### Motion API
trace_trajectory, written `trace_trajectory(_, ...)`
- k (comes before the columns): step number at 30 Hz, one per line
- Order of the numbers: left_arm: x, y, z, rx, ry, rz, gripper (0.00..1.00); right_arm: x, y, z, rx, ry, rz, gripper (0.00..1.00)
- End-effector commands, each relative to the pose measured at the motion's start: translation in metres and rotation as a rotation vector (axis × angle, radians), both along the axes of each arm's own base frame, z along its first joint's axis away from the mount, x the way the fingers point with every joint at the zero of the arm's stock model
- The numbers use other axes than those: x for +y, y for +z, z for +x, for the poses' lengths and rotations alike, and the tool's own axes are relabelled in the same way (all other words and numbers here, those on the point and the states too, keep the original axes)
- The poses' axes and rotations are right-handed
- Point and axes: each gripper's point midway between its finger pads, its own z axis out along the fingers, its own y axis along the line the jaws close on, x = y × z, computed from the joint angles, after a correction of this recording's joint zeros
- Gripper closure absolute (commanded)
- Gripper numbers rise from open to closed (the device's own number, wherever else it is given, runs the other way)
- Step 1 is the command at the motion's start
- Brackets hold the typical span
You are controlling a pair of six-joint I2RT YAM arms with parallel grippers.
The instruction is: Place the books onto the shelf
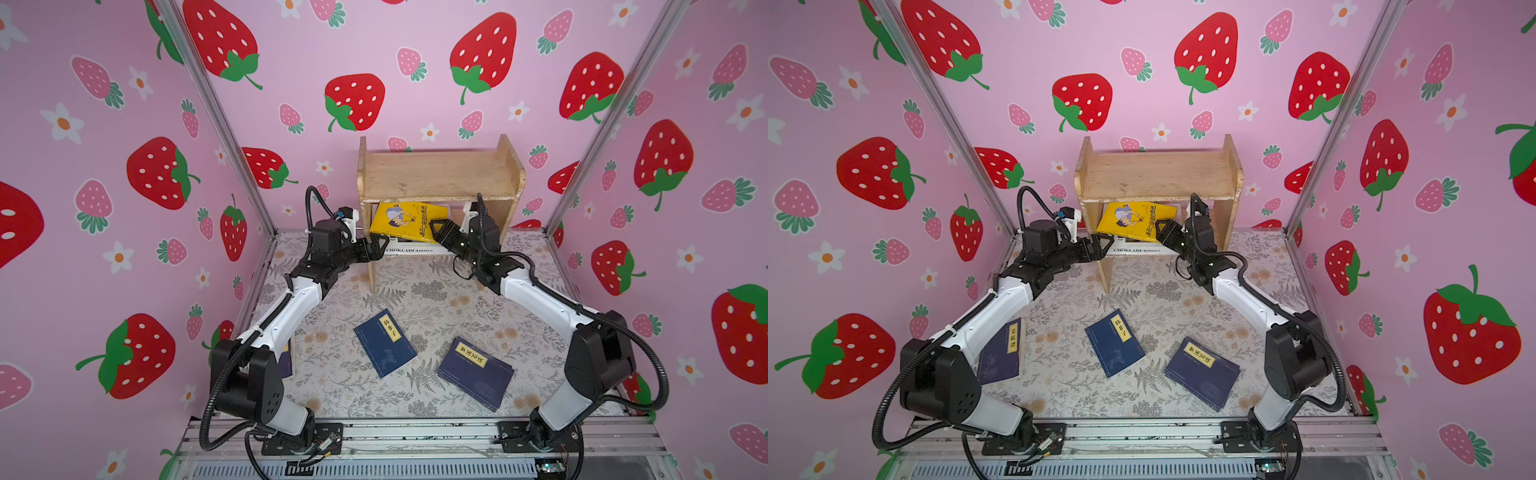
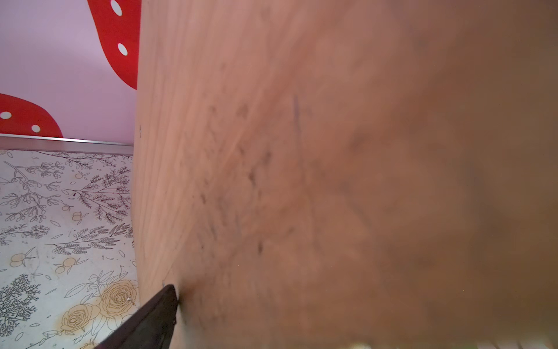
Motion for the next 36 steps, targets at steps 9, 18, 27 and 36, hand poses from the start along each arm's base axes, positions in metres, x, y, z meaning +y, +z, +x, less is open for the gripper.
trace_trajectory(9,-0.003,0.041,-0.014,-0.108,-0.021,-0.047,0.04,0.034,0.053,-0.044,-0.084,0.250,0.291,0.57)
trace_trajectory(18,0.034,0.064,-0.053,-0.068,0.184,-0.196,0.04,0.035,0.063,-0.046,-0.097,0.259,0.274,0.62)
trace_trajectory(27,0.006,0.061,-0.074,0.136,0.156,-0.521,0.04,0.041,0.064,-0.045,-0.097,0.276,0.281,0.61)
trace_trajectory(36,-0.010,0.048,-0.048,0.202,0.236,-0.677,0.04,0.046,0.073,-0.049,-0.114,0.299,0.289,0.60)
